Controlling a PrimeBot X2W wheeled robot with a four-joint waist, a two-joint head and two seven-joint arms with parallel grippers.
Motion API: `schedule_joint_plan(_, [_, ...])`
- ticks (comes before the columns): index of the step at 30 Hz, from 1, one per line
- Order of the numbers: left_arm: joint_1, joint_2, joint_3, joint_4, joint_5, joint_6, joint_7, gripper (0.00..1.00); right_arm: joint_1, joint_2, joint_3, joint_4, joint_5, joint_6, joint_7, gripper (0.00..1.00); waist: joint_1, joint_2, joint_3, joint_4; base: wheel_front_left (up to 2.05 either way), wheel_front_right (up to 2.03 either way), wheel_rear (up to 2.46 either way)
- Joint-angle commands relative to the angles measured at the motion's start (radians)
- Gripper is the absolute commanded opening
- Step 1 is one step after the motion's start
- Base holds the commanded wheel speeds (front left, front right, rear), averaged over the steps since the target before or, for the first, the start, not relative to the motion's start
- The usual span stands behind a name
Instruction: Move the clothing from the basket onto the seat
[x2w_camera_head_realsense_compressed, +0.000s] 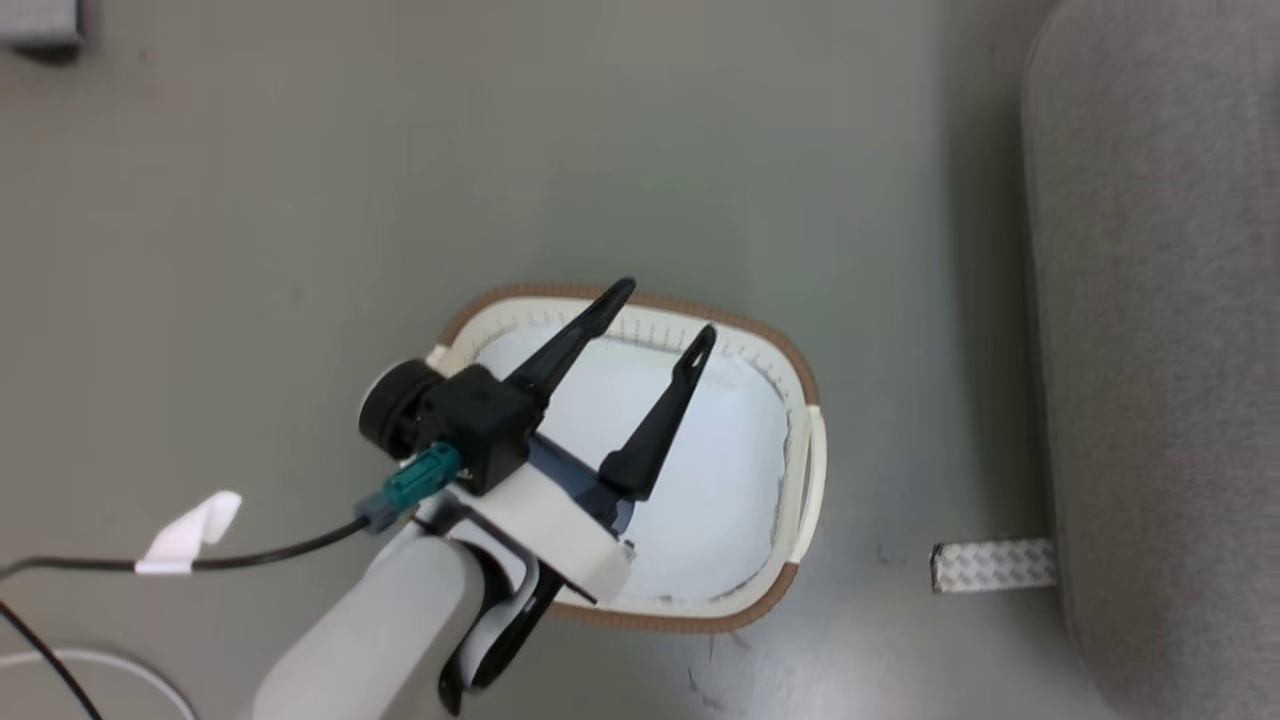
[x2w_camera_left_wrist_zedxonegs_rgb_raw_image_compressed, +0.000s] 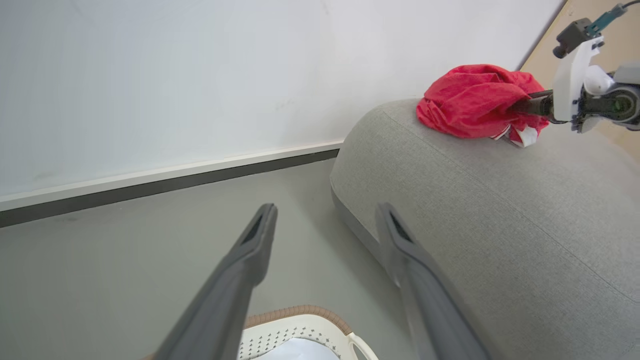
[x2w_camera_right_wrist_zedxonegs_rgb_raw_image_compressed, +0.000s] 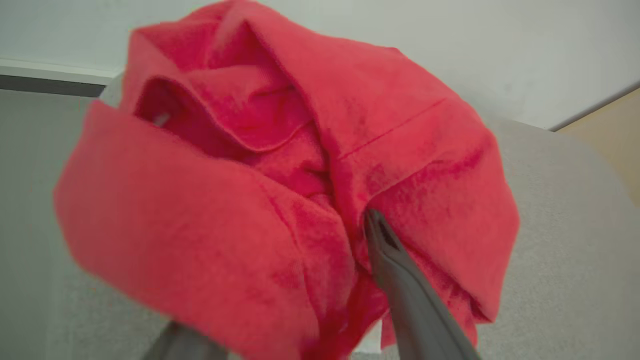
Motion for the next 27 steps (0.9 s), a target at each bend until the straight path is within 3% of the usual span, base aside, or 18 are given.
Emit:
schedule_joint_plan(1, [0.032,0.009,0.007,0.014,-0.013,0.006,-0.016,1.0,0.003,0.008,0.016,-0.015,-0.023,-0.002,0.032,1.0,0.0,0.0,-0.102,-0.019,0.0,0.0,0.0])
schedule_joint_plan(5, [0.099,0.02,0.03,0.046,-0.053,0.021,-0.049,1.0,0.045,0.026,0.078,-0.079,-0.049,-0.002,0.12,1.0,0.0,0.0,-0.239,-0.033,0.0,0.0,0.0])
schedule_joint_plan(10, [0.197,0.044,0.086,0.057,-0.106,0.061,-0.082,1.0,0.159,0.016,0.146,-0.243,0.007,-0.002,0.115,1.0,0.0,0.0,-0.404,-0.041,0.0,0.0,0.0])
schedule_joint_plan(19, [0.357,0.106,0.244,-0.028,-0.21,0.153,-0.114,1.0,0.486,-0.11,0.171,-0.647,0.331,-0.002,-0.014,1.0,0.0,0.0,-0.571,-0.008,0.0,0.0,0.0])
schedule_joint_plan(22, [0.402,0.127,0.288,-0.052,-0.225,0.179,-0.124,1.0,0.593,-0.081,0.127,-0.742,0.372,-0.002,-0.063,1.0,0.0,0.0,-0.586,0.006,0.0,0.0,0.0])
schedule_joint_plan(27, [0.469,0.132,0.329,-0.047,-0.217,0.213,-0.138,1.0,0.761,0.061,0.045,-0.874,0.324,-0.002,-0.135,1.0,0.0,0.0,-0.595,0.016,0.0,0.0,0.0])
